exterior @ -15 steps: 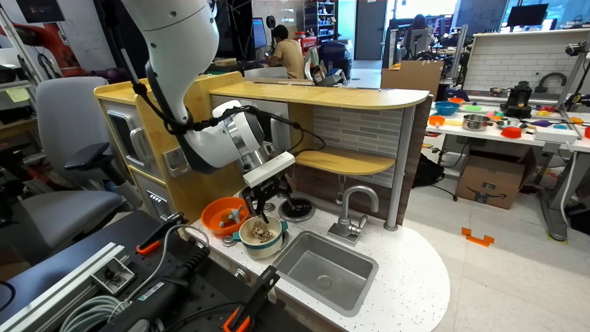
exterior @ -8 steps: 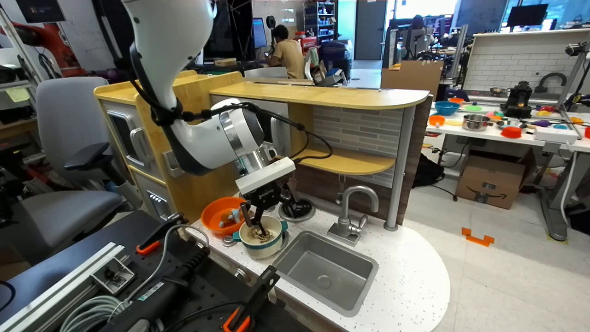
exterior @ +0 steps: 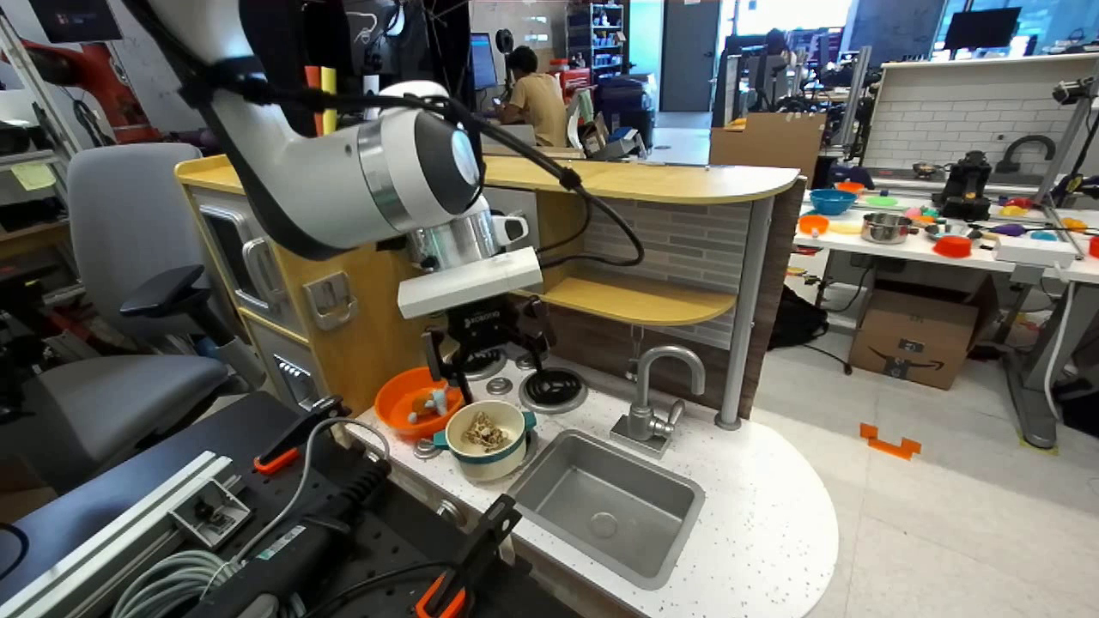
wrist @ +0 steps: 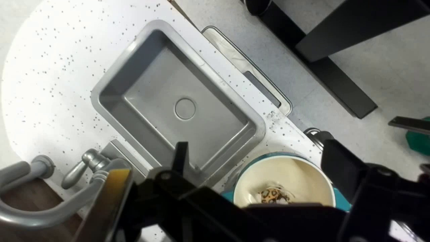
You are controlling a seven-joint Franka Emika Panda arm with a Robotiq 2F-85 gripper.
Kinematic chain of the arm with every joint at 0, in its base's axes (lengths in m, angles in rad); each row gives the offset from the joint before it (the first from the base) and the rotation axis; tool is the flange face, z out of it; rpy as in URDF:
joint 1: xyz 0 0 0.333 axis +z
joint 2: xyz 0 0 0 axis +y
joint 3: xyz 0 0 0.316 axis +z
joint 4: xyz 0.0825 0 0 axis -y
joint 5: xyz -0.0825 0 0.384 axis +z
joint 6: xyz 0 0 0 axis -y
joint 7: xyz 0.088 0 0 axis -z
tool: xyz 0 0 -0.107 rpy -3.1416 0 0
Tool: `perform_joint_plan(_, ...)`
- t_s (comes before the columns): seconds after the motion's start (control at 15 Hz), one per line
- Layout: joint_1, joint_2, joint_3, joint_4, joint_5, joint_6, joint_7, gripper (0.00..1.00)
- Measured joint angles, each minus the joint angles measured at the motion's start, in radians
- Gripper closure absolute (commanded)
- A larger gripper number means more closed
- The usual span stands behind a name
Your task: Twist the pot on the stove to the left
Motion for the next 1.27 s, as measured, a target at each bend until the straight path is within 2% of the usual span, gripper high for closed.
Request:
perform_joint_plan(0.27, -0.039, -0.220, 0.015, -0.092, 0.279, -0.076, -0.044, 0.00)
perform_joint_plan(0.53, -0.039, -0.440, 0.011, -0.098, 0.491, -0.285, -0.026, 0.00)
perform_joint_plan(0.8, -0.039, -0.644, -0.014, -0.076, 0.499, -0.510, 0.127, 0.00)
perform_joint_plan(0.93, -0.039, -0.676, -0.015, -0.079, 0.497, -0.523, 0.132, 0.00)
perform_joint_plan(1.27, -0.037, -0.641, -0.015, -0.080, 0.497, -0.519, 0.132, 0.00)
